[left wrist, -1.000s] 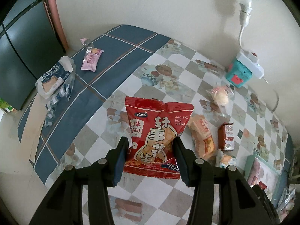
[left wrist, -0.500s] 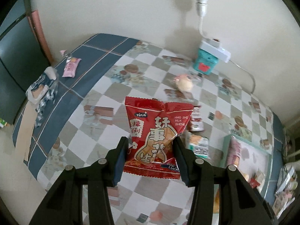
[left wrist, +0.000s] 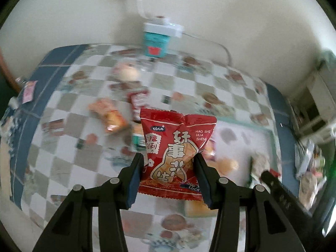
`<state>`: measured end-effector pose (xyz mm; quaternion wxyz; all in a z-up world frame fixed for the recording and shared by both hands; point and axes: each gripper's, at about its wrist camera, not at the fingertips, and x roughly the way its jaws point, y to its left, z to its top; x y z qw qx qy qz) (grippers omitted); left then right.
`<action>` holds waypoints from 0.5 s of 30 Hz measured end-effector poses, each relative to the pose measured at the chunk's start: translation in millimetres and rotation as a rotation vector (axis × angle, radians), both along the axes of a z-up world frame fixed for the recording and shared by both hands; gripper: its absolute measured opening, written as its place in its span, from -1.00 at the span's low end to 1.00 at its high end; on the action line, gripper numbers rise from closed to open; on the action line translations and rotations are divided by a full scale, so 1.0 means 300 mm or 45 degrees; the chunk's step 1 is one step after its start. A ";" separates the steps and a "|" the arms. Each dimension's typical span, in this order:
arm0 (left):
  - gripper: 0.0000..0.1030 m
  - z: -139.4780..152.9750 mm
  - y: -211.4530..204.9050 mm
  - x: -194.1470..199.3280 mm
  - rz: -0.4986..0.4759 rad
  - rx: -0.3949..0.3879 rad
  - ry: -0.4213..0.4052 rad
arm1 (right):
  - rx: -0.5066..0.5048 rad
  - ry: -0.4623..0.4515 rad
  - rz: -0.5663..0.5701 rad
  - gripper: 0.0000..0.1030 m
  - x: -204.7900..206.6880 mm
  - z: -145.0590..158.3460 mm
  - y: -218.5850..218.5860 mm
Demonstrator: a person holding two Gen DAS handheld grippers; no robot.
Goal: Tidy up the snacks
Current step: 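Carry the red peanut bag over the tray with the left tool while the right tool carries the candy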
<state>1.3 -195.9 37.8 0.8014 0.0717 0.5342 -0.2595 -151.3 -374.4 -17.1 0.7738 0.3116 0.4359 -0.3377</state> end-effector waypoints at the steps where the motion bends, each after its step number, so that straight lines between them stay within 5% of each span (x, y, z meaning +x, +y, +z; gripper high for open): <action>1: -0.02 -0.004 -0.027 -0.020 -0.027 0.013 -0.001 | 0.001 0.002 -0.023 -0.48 -0.016 -0.001 -0.016; 15: -0.01 -0.118 -0.276 -0.233 -0.307 0.096 0.066 | 0.043 0.077 -0.369 -0.47 -0.217 -0.058 -0.196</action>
